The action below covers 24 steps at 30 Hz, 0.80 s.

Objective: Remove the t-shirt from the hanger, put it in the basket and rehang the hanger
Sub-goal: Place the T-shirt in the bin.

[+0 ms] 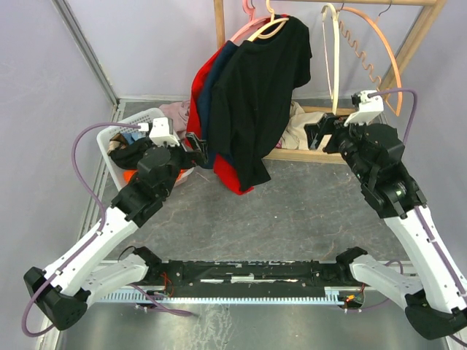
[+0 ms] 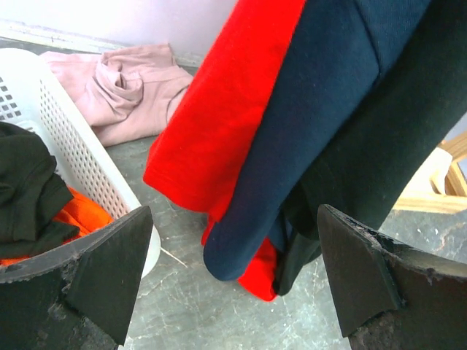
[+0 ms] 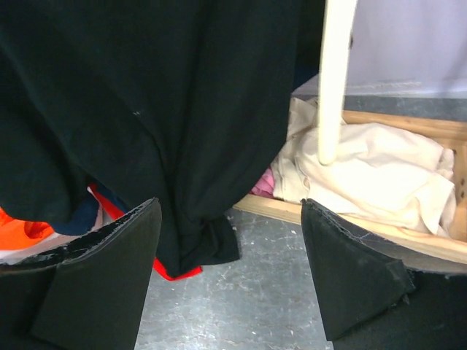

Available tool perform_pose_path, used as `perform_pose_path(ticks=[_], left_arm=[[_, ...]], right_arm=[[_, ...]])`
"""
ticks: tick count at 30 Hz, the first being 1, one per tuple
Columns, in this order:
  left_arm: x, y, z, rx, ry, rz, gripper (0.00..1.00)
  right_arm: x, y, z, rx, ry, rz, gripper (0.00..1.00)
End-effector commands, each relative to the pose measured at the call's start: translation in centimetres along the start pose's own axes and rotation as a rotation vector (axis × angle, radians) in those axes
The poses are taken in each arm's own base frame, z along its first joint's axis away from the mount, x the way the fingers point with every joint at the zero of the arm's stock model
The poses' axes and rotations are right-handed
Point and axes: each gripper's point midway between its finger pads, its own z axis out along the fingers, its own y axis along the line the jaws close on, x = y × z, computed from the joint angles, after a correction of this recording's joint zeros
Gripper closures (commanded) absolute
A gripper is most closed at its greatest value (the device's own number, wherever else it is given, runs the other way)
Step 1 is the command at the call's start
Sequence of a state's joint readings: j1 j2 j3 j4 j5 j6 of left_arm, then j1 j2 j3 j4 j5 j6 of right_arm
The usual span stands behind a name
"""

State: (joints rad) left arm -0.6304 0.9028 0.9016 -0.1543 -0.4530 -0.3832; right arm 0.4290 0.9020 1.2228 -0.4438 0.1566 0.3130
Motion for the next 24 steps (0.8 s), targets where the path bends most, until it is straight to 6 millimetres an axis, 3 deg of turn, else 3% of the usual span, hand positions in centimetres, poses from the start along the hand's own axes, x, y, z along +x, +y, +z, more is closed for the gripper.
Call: perform_pose_path(ticks=[1,5,15,24], left_arm=[[-1.1,-1.3,-1.0,0.039,0.001,-0.009,0.00],[-2.0,-2.5,-1.7,0.089,-0.020,-0.017,0.00],[-7.9,-6.0,-3.8,0.237,-0.125,-0.039,0.01],[-11.2,-8.3,-2.9,0.275,-0.183,0.000,0.01]], right_arm=[[-3.2,2.3,-0.1,-0.072,-0.066,-0.014,0.15],[-4.3,2.6,-0.3,-0.063,-0.089,-0.020,0.15],[-7.4,3.6,-1.7,-0.084,-0.144,-0.029,0.16],[-10.2,6.5,-0.7,-0.182,-0.207,-0.047,0.17]])
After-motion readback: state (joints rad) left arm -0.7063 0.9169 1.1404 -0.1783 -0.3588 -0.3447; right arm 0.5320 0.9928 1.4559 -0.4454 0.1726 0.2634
